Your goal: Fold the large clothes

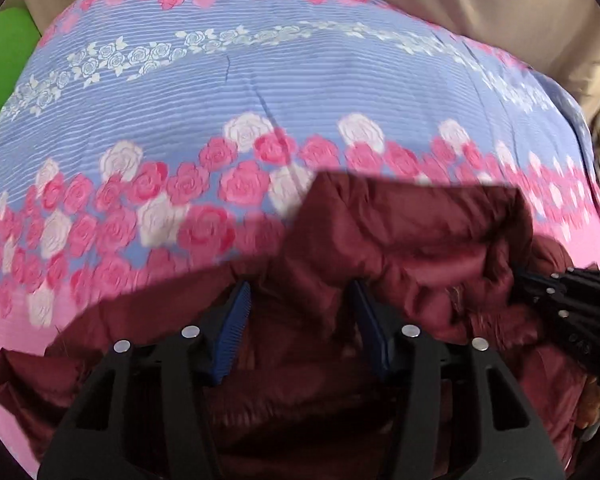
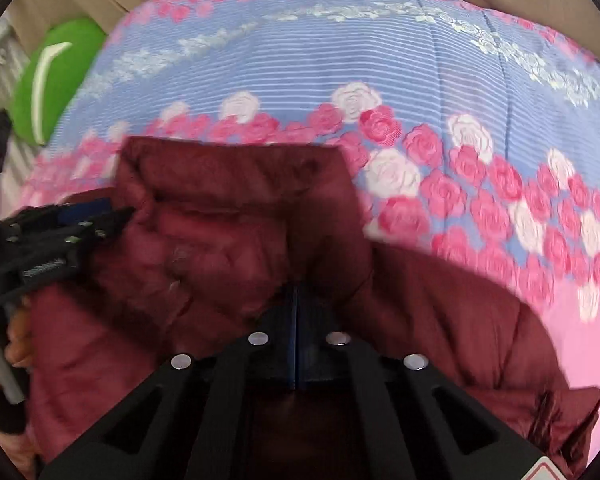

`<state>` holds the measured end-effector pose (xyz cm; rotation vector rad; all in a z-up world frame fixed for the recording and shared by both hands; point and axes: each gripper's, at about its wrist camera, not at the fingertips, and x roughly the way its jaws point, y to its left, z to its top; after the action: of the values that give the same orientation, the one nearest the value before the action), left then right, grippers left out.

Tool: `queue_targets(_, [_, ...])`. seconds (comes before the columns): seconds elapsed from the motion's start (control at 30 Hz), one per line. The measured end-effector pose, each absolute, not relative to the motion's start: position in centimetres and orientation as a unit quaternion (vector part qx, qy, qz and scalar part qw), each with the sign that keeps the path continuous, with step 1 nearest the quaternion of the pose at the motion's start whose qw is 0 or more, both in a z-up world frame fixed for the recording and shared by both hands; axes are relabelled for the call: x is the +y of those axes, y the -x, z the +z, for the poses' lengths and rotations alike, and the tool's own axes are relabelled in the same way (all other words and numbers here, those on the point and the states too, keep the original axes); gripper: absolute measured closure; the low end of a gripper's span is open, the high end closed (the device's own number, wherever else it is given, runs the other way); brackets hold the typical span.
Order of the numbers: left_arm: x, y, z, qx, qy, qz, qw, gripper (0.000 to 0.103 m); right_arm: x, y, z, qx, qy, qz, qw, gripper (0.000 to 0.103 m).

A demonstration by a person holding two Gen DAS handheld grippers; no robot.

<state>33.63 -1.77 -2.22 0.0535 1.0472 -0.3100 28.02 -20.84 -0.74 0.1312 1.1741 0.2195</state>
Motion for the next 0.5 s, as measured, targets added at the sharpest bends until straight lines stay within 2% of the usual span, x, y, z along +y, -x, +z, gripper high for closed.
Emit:
queue_targets(0.1, [-1.7,-35.2,-2.1,0.478,-0.03,-0.119,0.87,0.046,-22.0,-29.6,-0.5,0.53,-0.076,0.064,0.842,0.103])
queue_targets(0.2, [0.3,-35.6,-0.9,0.465,0.01,-0.11,0.878,0.045,-23.2,-28.4,1.2,0.486,-0.094,0.03,0.868,0.103])
queue_targets(0.23, [1.3,-35.0,0.0,0.452,0.02,-0.108,0.885,0.046,-23.6,-27.2,2.3,0.465,-0.086,0.023,0.881,0.099])
queue_targets(0.27, [2.4,-34.0,1.1,0.433,0.025,-0.106,0.895,0.047,-24.1,-26.3,3.0,0.452,-0.08,0.017,0.888,0.094])
queue_targets(0.33, [5.4,-31.0,4.0,0.389,0.024,-0.114,0.914,0.044,-26.1,-23.0,5.1,0.419,-0.068,0.009,0.905,0.072])
queue_targets(0.37, [6.4,-30.0,4.8,0.38,0.023,-0.118,0.917,0.037,-27.7,-20.7,6.1,0.404,-0.068,0.004,0.912,0.053])
queue_targets(0.4, [7.8,-28.6,5.7,0.372,0.021,-0.117,0.921,0.027,-29.0,-19.3,6.7,0.395,-0.066,-0.005,0.916,0.043])
queue_targets(0.43, [8.7,-27.6,6.1,0.372,0.019,-0.113,0.921,0.023,-30.4,-17.4,7.2,0.387,-0.06,-0.016,0.92,0.04])
queue_targets(0.5, [10.7,-25.7,5.8,0.386,0.017,-0.111,0.916,0.01,-32.9,-14.8,7.3,0.392,-0.05,-0.043,0.918,0.027])
